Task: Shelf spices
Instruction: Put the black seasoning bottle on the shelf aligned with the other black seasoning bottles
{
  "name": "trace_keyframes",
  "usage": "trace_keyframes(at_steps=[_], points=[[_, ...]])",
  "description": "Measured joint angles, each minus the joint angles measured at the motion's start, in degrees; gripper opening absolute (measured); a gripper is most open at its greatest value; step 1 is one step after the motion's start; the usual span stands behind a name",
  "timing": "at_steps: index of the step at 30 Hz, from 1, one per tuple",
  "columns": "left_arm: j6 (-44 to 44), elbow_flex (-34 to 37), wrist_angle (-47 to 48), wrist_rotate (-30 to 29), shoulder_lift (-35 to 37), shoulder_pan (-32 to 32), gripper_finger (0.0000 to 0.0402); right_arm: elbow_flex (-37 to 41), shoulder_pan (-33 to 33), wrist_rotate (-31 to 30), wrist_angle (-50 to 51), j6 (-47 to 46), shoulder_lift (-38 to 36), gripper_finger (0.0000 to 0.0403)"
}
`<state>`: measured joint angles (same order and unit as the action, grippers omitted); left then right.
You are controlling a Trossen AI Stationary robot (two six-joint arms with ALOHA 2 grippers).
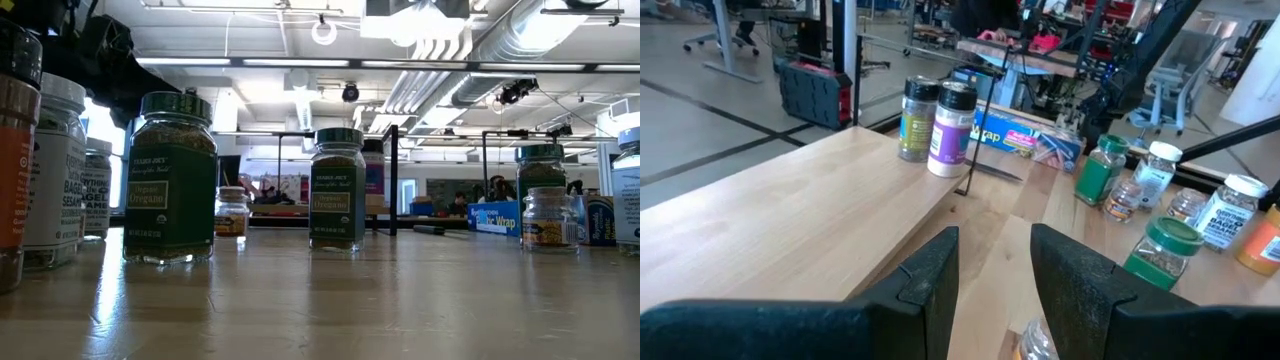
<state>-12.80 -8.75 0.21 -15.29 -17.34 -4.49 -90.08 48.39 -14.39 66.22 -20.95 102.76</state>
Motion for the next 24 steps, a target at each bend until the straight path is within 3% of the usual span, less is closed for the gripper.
trace_keyframes(at_steps=[5, 24], points=[[-0.02, 0.0, -0.03, 0.15, 0.0, 0.02, 0.0121, 0.0, -0.79, 3.17, 0.77, 2.89, 0.0, 0.0273], [-0.07, 0.0, 0.0, 2.29, 0.0, 0.02, 0.0121, 0.74, -1.16, 2.28, -0.67, 4.18, 0.04, 0.0273]])
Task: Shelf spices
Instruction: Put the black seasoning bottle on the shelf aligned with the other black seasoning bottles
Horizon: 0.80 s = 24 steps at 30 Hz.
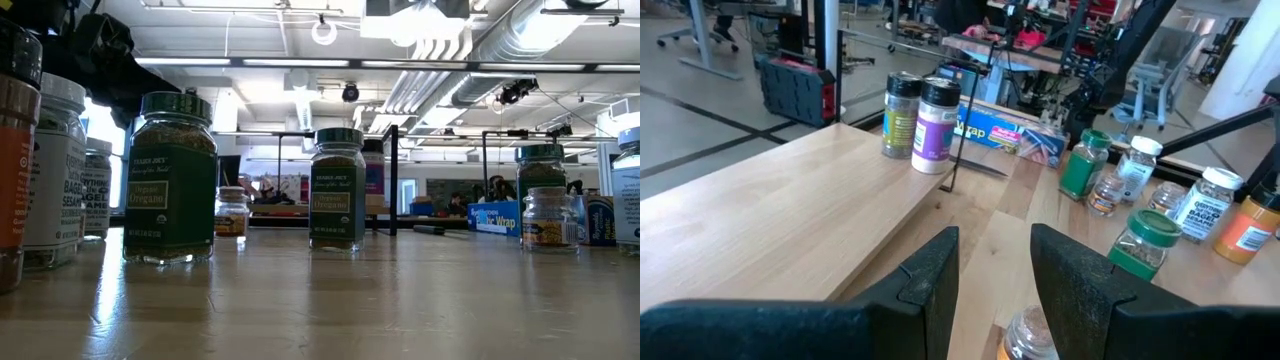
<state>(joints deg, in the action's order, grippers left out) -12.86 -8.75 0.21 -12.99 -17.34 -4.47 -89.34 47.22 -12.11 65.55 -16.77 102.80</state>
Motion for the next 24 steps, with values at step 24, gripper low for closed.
trace_keyframes(at_steps=[24], points=[[-0.53, 0.0, 0.37, 0.46, 0.0, 0.0, 0.0121, 3.85, -0.37, 9.25, -2.55, -4.84, -0.07, 0.0273]])
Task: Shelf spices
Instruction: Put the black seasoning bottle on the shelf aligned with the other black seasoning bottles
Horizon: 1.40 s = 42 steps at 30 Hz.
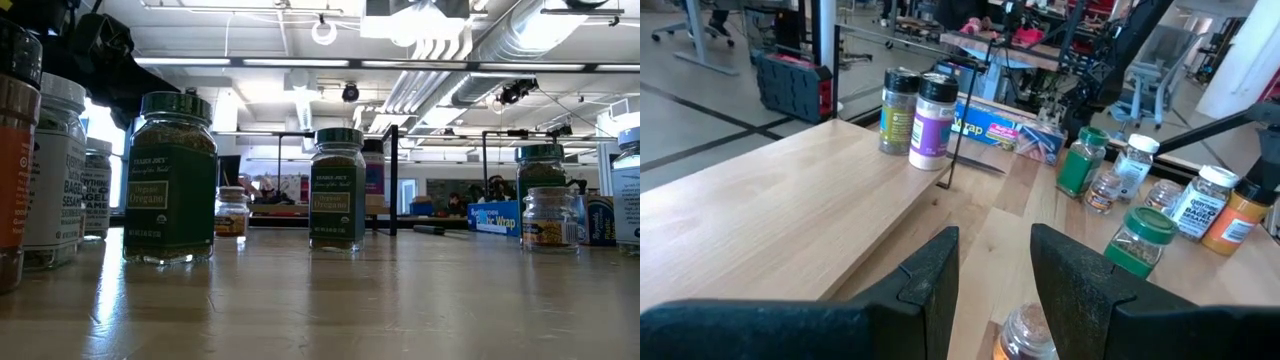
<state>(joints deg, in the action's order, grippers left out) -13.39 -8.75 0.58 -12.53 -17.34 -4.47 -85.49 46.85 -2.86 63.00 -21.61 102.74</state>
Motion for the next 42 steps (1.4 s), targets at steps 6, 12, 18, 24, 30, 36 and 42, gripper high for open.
trace_keyframes(at_steps=[6, 12, 18, 24, 30, 36, 42], points=[[0.01, 0.0, 0.0, 0.0, 0.0, 0.0, 0.0121, 0.21, 0.0, 0.1, 0.81, 2.61, -0.03, 0.0273], [0.03, 0.0, 0.04, -0.01, 0.0, 0.0, 0.0121, 2.73, -0.28, 1.7, -0.43, 3.67, -0.07, 0.0273], [0.05, 0.0, 0.05, -0.01, 0.0, 0.0, 0.0121, 4.68, -0.37, 3.94, -1.02, 3.67, -0.07, 0.0273], [0.03, 0.0, 0.04, -0.01, 0.0, 0.0, 0.0121, 4.68, -0.37, 4.86, -1.31, 3.67, -0.07, 0.0273], [0.03, 0.0, 0.04, -0.01, 0.0, 0.0, 0.0121, 4.68, -0.31, 4.88, -0.99, 4.35, -0.07, 0.0273], [0.05, 0.0, 0.04, -0.02, 0.0, 0.0, 0.0121, 4.68, -0.31, 5.14, -0.12, 5.2, -0.07, 0.0273], [0.05, 0.0, 0.04, -0.02, 0.0, 0.0, 0.0121, 4.68, -0.31, 5.25, 0.45, 5.18, 0.12, 0.0268]])
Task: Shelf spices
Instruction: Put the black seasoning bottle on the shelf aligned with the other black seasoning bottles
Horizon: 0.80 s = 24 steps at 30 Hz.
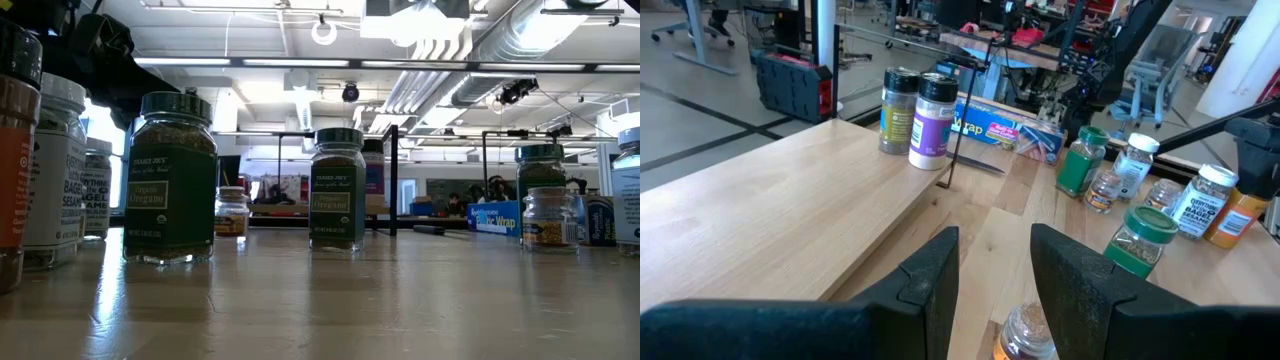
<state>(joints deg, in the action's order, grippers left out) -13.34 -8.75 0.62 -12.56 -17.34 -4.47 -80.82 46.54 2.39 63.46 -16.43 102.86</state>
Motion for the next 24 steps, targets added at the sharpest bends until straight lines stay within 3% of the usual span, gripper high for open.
trace_keyframes(at_steps=[9, 14, 24], points=[[0.06, 0.0, -0.04, 0.0, 0.0, 0.0, 0.0121, -0.02, 0.0, 0.16, -0.44, 0.22, 2.79, 0.0213], [0.04, 0.0, -0.11, -0.02, 0.0, 0.0, 0.0121, -0.93, -0.42, -3.47, -2.2, -1.68, 2.81, 0.0199], [0.04, 0.0, -1.62, -0.01, 0.0, 0.0, 0.0121, -13.42, -8.83, -9.82, 1.38, -5.65, 2.81, 0.0199]])
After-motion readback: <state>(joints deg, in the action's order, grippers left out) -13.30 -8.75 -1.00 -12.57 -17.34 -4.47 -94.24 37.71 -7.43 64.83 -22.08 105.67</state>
